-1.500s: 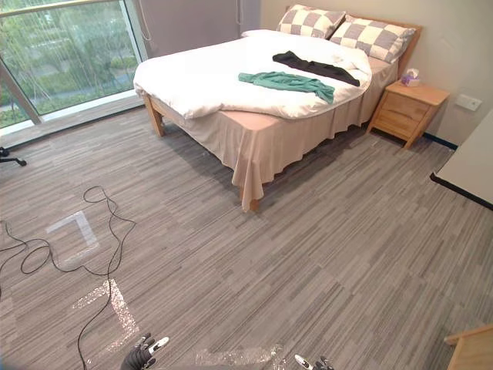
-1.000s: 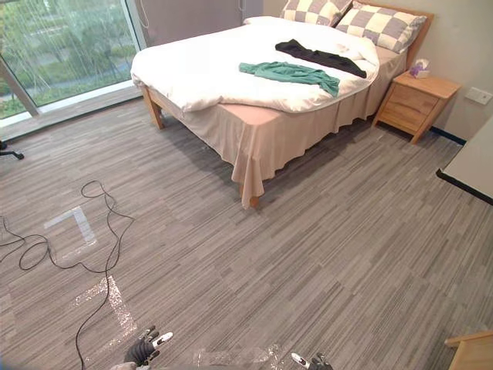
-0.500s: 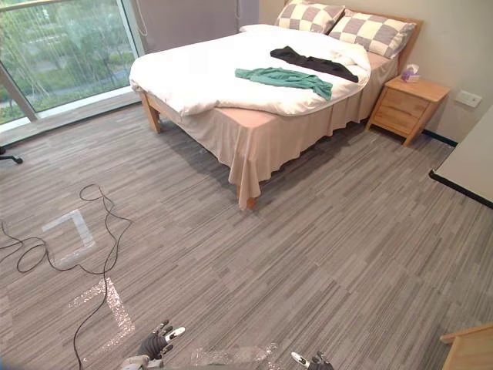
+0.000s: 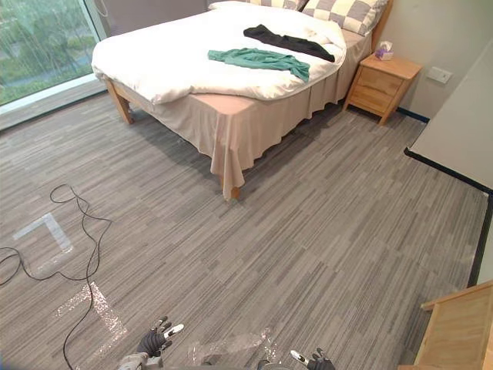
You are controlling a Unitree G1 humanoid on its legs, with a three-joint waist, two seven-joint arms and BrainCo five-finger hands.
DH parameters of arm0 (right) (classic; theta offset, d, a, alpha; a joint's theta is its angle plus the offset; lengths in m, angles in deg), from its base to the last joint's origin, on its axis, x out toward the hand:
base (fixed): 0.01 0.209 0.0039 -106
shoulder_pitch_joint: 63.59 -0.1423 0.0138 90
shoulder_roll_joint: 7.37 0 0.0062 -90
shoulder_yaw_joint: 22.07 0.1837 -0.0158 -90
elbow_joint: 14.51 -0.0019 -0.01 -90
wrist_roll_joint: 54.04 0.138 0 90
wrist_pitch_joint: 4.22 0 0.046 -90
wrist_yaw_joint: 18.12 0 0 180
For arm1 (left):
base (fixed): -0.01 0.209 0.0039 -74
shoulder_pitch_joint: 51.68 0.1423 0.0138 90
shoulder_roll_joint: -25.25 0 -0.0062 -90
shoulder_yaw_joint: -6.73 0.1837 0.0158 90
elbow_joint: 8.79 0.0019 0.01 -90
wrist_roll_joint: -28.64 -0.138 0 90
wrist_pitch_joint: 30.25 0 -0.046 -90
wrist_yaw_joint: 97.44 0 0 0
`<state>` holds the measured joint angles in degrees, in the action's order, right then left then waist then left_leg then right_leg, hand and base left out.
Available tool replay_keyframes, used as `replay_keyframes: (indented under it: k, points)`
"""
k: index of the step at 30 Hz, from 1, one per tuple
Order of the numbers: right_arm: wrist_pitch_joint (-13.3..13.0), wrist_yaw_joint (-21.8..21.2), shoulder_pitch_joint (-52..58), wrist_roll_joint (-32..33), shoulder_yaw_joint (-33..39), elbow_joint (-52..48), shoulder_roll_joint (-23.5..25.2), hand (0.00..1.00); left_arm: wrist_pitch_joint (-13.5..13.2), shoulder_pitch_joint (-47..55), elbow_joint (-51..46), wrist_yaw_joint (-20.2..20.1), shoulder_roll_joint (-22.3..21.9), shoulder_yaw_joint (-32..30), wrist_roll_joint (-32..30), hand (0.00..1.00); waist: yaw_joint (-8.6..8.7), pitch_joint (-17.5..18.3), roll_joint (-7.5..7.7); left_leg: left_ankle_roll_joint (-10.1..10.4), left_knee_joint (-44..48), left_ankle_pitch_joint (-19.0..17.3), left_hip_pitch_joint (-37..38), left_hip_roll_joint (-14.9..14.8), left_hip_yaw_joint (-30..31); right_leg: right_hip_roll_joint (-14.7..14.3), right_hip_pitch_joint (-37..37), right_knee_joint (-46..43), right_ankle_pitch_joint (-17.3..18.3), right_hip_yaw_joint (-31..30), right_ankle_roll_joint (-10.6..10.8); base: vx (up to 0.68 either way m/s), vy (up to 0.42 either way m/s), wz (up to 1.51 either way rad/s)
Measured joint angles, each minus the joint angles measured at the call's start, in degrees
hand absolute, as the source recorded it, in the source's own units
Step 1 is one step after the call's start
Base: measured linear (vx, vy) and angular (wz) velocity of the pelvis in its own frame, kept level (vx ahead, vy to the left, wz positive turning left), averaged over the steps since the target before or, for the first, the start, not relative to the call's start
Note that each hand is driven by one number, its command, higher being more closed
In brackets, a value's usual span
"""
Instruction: Tidy the bed and pick cloth on bed and put in laundry
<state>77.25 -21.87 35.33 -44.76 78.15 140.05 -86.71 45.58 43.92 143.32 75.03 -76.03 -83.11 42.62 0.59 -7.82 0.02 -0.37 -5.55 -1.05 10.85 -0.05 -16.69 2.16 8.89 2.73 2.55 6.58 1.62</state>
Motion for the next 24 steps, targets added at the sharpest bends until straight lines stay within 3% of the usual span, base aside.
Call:
replay_keyframes:
  k: [9,11,12,14,16,20,22,24]
  points:
    - [-0.33,1.81,0.09,-0.28,0.55,-0.1,0.17,0.0,-0.56,0.09,0.11,0.15,-0.08,-0.07,-0.03,0.0,0.07,0.03,-0.09,0.56,-0.01,-1.1,0.0,-0.13,-0.56,0.18,-1.64,-1.9,0.29,-1.35,0.06,-0.06,-0.015,-0.1]
    - [-0.82,1.96,0.38,0.29,0.82,-0.84,0.19,0.0,-0.69,0.1,-0.09,0.41,-0.07,-0.2,-0.08,0.0,-0.15,-0.3,-0.08,0.35,0.46,-3.04,-0.01,0.17,-1.06,0.92,-6.68,-11.55,4.41,-2.45,1.96,-0.02,0.025,-0.47]
    - [-1.17,2.21,0.36,0.78,1.08,-1.77,0.19,0.0,-0.67,0.01,-0.1,0.5,-0.13,-0.16,-0.09,0.0,-0.01,-1.06,-0.41,0.02,1.62,-3.86,0.02,0.01,-1.97,1.3,-12.58,-23.0,5.51,-2.66,3.09,-0.02,0.032,-0.51]
    - [-1.86,2.58,0.23,2.22,1.47,-2.18,0.31,0.0,-0.54,0.01,-0.1,0.48,0.12,-0.16,-0.06,0.0,0.77,-1.88,-0.38,-0.94,4.11,-4.64,0.44,-0.67,-4.48,2.4,-17.05,-33.2,5.39,-1.31,3.36,0.0,0.04,-0.46]
    - [-1.96,2.85,0.47,2.93,2.6,-2.08,1.15,0.0,-0.49,0.07,-0.1,0.47,0.2,-0.37,-0.07,0.0,1.43,-2.12,-0.09,-1.16,5.83,-5.77,1.24,-1.37,-5.76,3.84,-17.34,-34.79,7.13,2.4,1.9,0.09,0.007,-0.39]
    - [-1.93,2.8,0.76,4.68,4.37,-1.88,2.61,0.0,-0.04,-0.28,-0.08,0.39,0.41,-0.79,-1.44,0.0,2.09,-2.65,0.0,1.92,10.04,-9.82,2.03,-6.88,-6.69,3.83,-18.53,-28.89,7.08,6.65,1.62,0.15,-0.092,-0.24]
    - [-1.74,2.8,2.43,4.7,5.11,-2.3,3.2,0.0,-0.16,-0.61,-0.1,0.37,0.37,-0.94,-1.87,0.0,1.86,-2.79,0.25,5.03,10.75,-11.46,3.39,-9.63,-7.31,4.63,-20.49,-24.71,4.41,7.34,1.87,0.3,-0.251,-0.09]
    - [-1.29,2.85,3.46,4.67,5.12,-2.49,3.9,0.0,-0.28,-0.87,-0.24,0.35,0.42,-2.35,-2.31,0.0,2.01,-3.11,1.24,7.85,11.14,-13.22,6.06,-9.88,-7.97,6.59,-20.47,-22.65,2.37,7.33,1.44,0.42,-0.359,-0.13]
